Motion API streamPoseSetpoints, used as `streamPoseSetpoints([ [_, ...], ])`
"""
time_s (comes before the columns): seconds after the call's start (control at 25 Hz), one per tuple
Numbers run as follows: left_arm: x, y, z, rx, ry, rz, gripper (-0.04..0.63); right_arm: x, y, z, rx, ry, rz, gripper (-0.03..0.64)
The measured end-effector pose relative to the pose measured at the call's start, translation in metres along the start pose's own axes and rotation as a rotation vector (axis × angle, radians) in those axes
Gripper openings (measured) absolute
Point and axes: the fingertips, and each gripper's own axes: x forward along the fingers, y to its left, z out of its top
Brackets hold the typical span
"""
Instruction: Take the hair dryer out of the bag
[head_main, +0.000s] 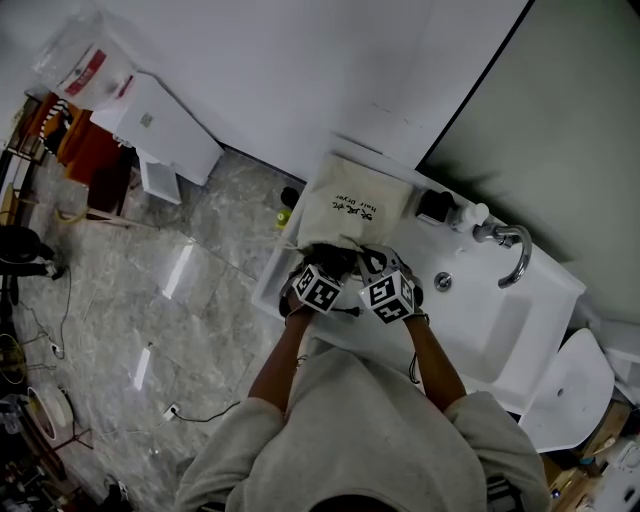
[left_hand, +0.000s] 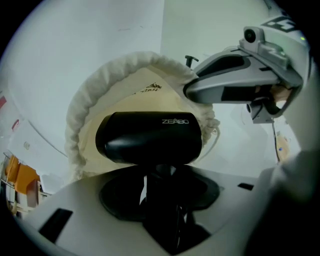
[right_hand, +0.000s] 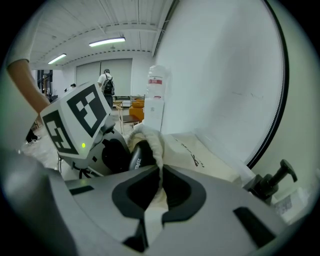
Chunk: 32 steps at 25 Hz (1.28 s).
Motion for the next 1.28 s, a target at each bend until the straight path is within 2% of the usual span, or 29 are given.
streamPoseSetpoints([
  [0.16,-0.004,-0.005,-0.003,-0.019,-0.040,-0.036,0.193,-0.003,-0.002,-0.005,-0.005,0.012,-0.005,0.018],
  [0.44,-0.027,-0.017,0.005,-0.056,-0.173,-0.057,0.192,-0.003,-0.006,-0.006,0.005,0.008,-0.007,0.017],
  [0.76,-0.052,-0.030,-0.004,-0.076,-0.239,-0.053,0.189,-0.002,-0.011,-0.001,0.037,-0.010,-0.004,0.017],
  [1.28,-0.103,-0.028,-0.018,-0.185,-0.425,0.051,0.183,0.002,-0.004,-0.008,0.046,0.006,0.014,0.017],
])
